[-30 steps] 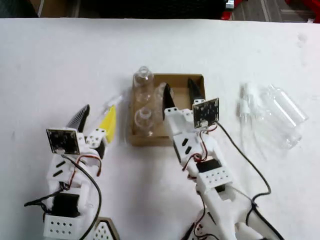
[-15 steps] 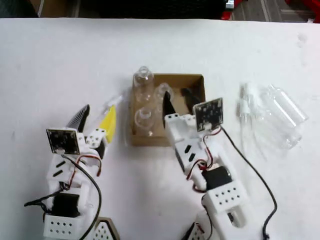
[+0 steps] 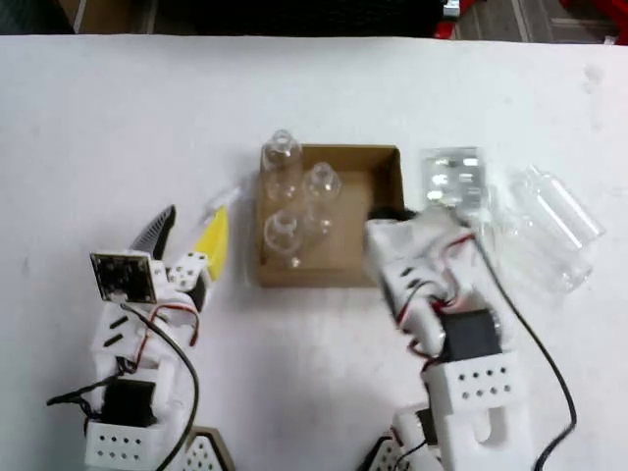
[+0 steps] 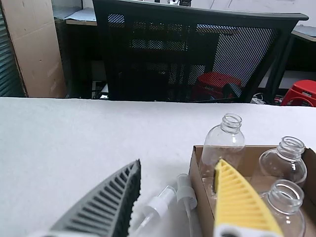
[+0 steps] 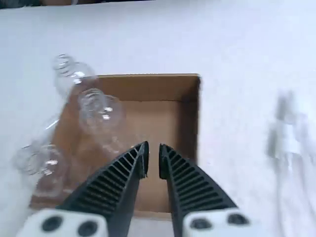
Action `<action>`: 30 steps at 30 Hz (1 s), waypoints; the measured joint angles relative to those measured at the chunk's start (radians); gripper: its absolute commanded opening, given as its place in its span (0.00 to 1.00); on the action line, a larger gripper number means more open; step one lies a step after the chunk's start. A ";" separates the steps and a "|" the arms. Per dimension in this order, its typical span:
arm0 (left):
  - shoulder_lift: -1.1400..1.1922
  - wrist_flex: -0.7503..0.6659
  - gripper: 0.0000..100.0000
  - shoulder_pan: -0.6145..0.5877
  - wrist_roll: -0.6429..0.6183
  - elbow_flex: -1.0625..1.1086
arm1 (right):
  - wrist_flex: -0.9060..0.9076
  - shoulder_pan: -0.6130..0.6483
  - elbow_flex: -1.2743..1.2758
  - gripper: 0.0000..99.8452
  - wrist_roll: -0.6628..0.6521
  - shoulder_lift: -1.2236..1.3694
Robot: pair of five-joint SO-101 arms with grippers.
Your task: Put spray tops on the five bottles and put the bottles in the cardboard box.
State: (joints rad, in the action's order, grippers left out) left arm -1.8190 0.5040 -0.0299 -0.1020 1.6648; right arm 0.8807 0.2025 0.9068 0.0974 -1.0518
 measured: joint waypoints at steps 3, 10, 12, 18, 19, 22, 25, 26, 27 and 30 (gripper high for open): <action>0.000 0.000 0.22 0.000 0.000 0.000 | 0.000 -0.152 0.058 0.02 0.006 0.000; 0.000 0.000 0.22 0.000 0.000 0.000 | -0.189 -0.239 0.273 0.02 0.011 0.000; 0.000 0.000 0.22 0.000 0.000 0.000 | -0.265 -0.239 0.331 0.03 0.011 0.000; 0.000 0.000 0.22 0.000 0.000 0.000 | -0.425 -0.245 0.413 0.03 0.011 0.000; 0.000 0.000 0.22 0.000 0.000 0.000 | -0.439 -0.249 0.419 0.03 0.011 0.000; 0.000 0.000 0.22 0.000 0.000 0.000 | -0.482 -0.245 0.440 0.03 0.011 0.000; 0.000 0.000 0.22 0.000 0.000 0.000 | -0.502 -0.250 0.451 0.03 0.000 0.000; 0.000 0.000 0.22 0.000 0.000 0.000 | -0.503 -0.250 0.451 0.03 -0.018 0.000; 0.000 0.000 0.22 0.000 0.000 0.000 | -0.505 -0.247 0.451 0.03 -0.031 0.000; 0.000 0.000 0.22 0.000 0.000 0.000 | -0.512 -0.249 0.465 0.03 -0.043 0.000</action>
State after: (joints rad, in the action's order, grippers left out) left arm -1.8190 0.5040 -0.0299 -0.1020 1.6648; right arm 0.3682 -0.0460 1.3717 0.0545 -1.0518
